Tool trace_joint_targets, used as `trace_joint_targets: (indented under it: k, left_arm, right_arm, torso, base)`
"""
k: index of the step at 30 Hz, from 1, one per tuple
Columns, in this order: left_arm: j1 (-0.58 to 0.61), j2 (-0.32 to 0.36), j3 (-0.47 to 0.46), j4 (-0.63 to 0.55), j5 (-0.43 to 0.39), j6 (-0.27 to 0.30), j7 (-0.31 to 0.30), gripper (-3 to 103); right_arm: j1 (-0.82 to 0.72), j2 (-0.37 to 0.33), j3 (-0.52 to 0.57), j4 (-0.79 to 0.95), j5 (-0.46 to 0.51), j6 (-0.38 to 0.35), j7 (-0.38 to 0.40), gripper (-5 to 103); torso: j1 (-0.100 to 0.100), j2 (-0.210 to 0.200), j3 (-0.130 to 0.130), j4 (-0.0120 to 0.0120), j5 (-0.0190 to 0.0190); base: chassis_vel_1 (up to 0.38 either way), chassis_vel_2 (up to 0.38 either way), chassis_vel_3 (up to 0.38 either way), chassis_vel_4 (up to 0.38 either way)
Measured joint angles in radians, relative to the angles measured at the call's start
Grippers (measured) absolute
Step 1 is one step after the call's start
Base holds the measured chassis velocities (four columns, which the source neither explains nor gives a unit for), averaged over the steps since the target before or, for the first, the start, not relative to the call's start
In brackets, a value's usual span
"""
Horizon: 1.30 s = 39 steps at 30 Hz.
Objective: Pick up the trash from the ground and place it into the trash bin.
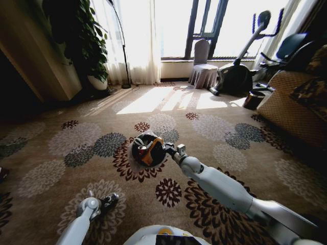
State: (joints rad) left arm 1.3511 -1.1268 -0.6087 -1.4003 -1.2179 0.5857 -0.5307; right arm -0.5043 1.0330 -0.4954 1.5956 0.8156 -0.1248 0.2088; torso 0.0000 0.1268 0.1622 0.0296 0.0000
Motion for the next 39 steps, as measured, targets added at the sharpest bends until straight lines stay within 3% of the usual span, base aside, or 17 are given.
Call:
trace_joint_targets:
  k: [8,12,17,19,22,24,28,31,33,36,39]
  left_arm:
    - [0.035,0.001,-0.041,-0.066,-0.006,-0.007,-0.003,25]
    - [0.049,0.003,-0.07,-0.104,-0.019,-0.008,-0.008,22]
    - [0.075,0.053,-0.166,-0.258,0.01,-0.017,0.01,19]
    - [0.089,0.088,-0.227,-0.367,0.044,-0.04,0.052,19]
    - [0.096,0.111,-0.265,-0.433,0.051,-0.063,0.081,19]
    - [0.114,0.143,-0.314,-0.527,0.041,-0.132,0.141,19]
    - [0.132,0.179,-0.354,-0.619,-0.026,-0.198,0.207,19]
    - [0.13,0.199,-0.345,-0.663,-0.072,-0.211,0.228,19]
    - [0.111,0.213,-0.286,-0.707,-0.102,-0.209,0.258,19]
    - [0.091,0.22,-0.22,-0.732,-0.103,-0.205,0.308,19]
    - [0.058,0.227,-0.126,-0.727,-0.041,-0.218,0.39,19]
  right_arm:
    - [0.008,0.008,-0.003,-0.006,0.001,0.0,0.0,0]
    - [0.01,0.009,-0.003,-0.007,0.001,0.0,0.0,0]
    - [0.006,0.008,0.0,-0.015,0.004,0.002,0.0,0]
    - [0.006,0.025,-0.008,-0.048,-0.003,0.015,-0.002,0]
    - [0.009,0.037,-0.018,-0.073,-0.007,0.021,-0.006,0]
    - [0.025,0.048,-0.036,-0.113,-0.008,0.019,-0.013,0]
    - [0.063,0.073,-0.048,-0.192,-0.003,-0.011,-0.038,0]
    - [0.094,0.104,-0.056,-0.262,0.006,-0.024,-0.059,0]
    - [0.14,0.156,-0.07,-0.358,0.04,-0.042,-0.082,0]
    - [0.175,0.209,-0.078,-0.438,0.062,-0.062,-0.109,0]
    - [0.215,0.274,-0.084,-0.521,0.092,-0.091,-0.129,0]
  torso:
    - [0.0,0.0,0.0,0.0,-0.0003]
    - [0.0,0.0,0.0,-0.0001,-0.0003]
    - [0.0,0.0,0.0,-0.0004,-0.0005]
    - [0.0,0.0,0.0,-0.0004,0.0]
    - [0.0,0.0,0.0,0.0,0.0004]
    - [0.0,0.0,0.0,0.0,0.0]
    - [0.0,0.0,0.0,-0.0002,0.0001]
    - [0.0,0.0,0.0,-0.0003,0.0002]
    - [0.0,0.0,0.0,-0.0004,-0.0006]
    - [0.0,0.0,0.0,-0.0001,0.0003]
    - [0.0,0.0,0.0,0.0001,0.0]
  base:
    - [0.0,0.0,0.0,0.0]
    - [0.0,0.0,0.0,0.0]
    - [0.0,0.0,0.0,0.0]
    - [0.0,0.0,0.0,0.0]
    - [0.0,0.0,0.0,0.0]
    - [0.0,0.0,0.0,0.0]
    - [0.0,0.0,0.0,0.0]
    - [0.0,0.0,0.0,0.0]
    - [0.0,0.0,0.0,0.0]
    - [0.0,0.0,0.0,0.0]
    - [0.0,0.0,0.0,0.0]
